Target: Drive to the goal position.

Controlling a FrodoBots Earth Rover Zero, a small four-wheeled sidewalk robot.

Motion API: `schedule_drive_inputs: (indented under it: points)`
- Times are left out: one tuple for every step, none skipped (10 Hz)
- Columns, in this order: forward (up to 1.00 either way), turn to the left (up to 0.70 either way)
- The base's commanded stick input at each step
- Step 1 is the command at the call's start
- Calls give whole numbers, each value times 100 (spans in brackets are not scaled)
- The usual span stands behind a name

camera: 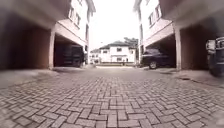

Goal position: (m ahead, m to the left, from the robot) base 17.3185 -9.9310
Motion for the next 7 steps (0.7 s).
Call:
schedule_drive_inputs:
  points:
    - [70,0]
    - [70,0]
    - [70,0]
    - [70,0]
    - [70,0]
    - [70,0]
    - [70,0]
